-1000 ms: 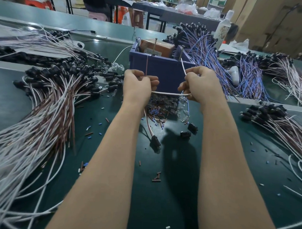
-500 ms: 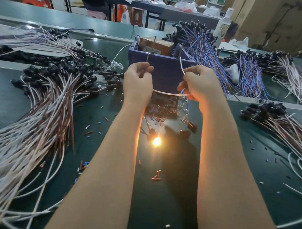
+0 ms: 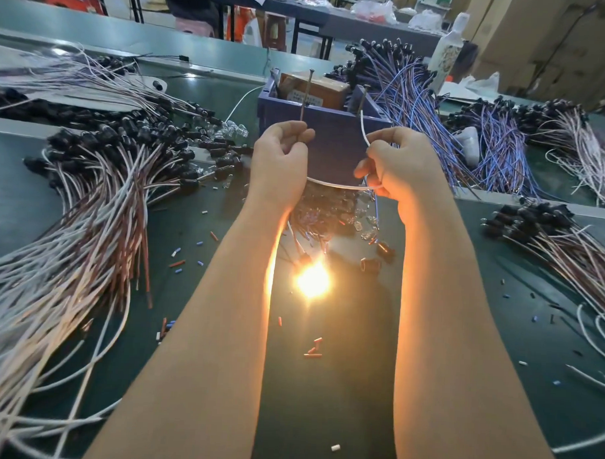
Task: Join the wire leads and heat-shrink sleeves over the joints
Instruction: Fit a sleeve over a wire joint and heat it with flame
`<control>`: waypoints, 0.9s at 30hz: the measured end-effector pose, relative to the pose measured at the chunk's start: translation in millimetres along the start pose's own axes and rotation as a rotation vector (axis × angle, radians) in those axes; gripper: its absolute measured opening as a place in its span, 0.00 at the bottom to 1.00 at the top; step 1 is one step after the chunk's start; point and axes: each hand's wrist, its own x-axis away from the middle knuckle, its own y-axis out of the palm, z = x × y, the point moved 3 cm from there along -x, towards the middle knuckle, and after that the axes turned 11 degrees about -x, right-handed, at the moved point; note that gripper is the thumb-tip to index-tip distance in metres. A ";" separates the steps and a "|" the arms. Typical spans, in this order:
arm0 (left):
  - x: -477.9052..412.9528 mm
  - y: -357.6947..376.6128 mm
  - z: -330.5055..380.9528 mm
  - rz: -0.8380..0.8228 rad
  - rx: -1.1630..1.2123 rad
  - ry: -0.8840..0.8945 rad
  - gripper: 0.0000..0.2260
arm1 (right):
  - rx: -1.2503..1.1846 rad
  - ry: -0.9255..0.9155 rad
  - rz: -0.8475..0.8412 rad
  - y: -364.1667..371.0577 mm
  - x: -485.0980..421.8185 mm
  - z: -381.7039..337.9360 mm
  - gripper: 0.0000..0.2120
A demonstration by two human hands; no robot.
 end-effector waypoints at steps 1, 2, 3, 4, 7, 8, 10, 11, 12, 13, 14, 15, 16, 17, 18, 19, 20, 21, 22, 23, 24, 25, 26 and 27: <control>-0.1 0.4 -0.2 -0.006 -0.004 0.002 0.12 | -0.006 0.003 0.000 0.0 -0.1 -0.1 0.10; -0.2 0.7 -0.3 -0.012 -0.006 0.004 0.12 | -0.012 0.004 -0.002 0.0 0.0 0.0 0.10; -0.7 1.2 0.0 -0.020 -0.008 0.005 0.12 | -0.016 0.006 -0.004 0.2 0.1 0.2 0.10; -0.9 1.7 0.2 -0.028 -0.013 0.006 0.12 | -0.019 0.007 -0.005 0.4 0.1 0.6 0.10; -1.1 3.1 0.8 -0.050 -0.026 0.007 0.13 | -0.015 0.008 0.001 1.5 0.0 1.6 0.10; -0.9 3.3 1.0 -0.053 -0.030 0.008 0.13 | -0.013 0.010 0.002 1.7 -0.1 1.8 0.10; -0.4 3.4 1.1 -0.059 -0.031 0.014 0.13 | -0.015 0.012 0.003 1.6 -0.3 1.7 0.10; -0.4 3.4 1.2 -0.062 -0.029 0.016 0.13 | -0.019 0.013 0.003 1.3 -0.3 1.5 0.10; -0.4 3.4 1.0 -0.065 -0.029 0.016 0.13 | -0.026 0.014 0.003 1.0 -0.1 1.4 0.10; -0.5 3.7 0.4 -0.069 -0.029 0.015 0.13 | -0.033 0.016 0.002 1.1 0.0 1.6 0.10; -0.8 3.8 -0.2 -0.071 -0.026 0.014 0.13 | -0.036 0.016 0.001 1.1 0.1 1.5 0.10; -0.9 3.9 -0.9 -0.072 -0.022 0.013 0.13 | -0.033 0.016 0.001 1.2 0.2 1.7 0.10; -1.0 4.0 -1.4 -0.073 -0.019 0.011 0.13 | -0.024 0.016 0.001 1.2 0.3 1.6 0.10; -1.0 3.9 -1.8 -0.074 -0.017 0.009 0.13 | -0.011 0.020 0.000 0.8 0.4 1.3 0.10; -0.7 3.7 -2.0 -0.076 -0.017 0.004 0.13 | 0.001 0.026 -0.002 0.5 0.7 1.4 0.10; -0.5 3.3 -2.0 -0.076 -0.019 -0.005 0.12 | 0.006 0.031 -0.003 -0.1 1.2 1.2 0.10; 0.0 2.8 -1.8 -0.075 -0.031 -0.013 0.11 | 0.003 0.027 0.003 -0.7 2.4 0.5 0.09; 0.9 2.3 -1.2 -0.069 -0.059 -0.014 0.10 | -0.014 0.006 0.023 -1.4 3.7 -0.8 0.09; 1.8 1.3 -0.2 -0.061 -0.107 -0.006 0.08 | -0.054 -0.032 0.062 -2.8 5.0 -3.2 0.08; 2.8 0.2 1.8 -0.061 -0.160 0.012 0.06 | -0.134 -0.074 0.119 -5.3 6.1 -6.3 0.08; 4.0 -0.6 4.5 -0.082 -0.203 0.030 0.07 | -0.259 -0.107 0.185 -9.3 6.9 -9.6 0.08; 5.7 -0.8 7.5 -0.137 -0.226 0.039 0.11 | -0.421 -0.127 0.247 -13.9 6.7 -11.8 0.08; 8.0 -0.3 11.3 -0.235 -0.230 0.030 0.15 | -0.593 -0.129 0.299 -18.9 5.5 -12.8 0.07; 11.1 0.5 15.1 -0.365 -0.234 0.010 0.18 | -0.751 -0.115 0.337 -23.3 4.1 -11.7 0.06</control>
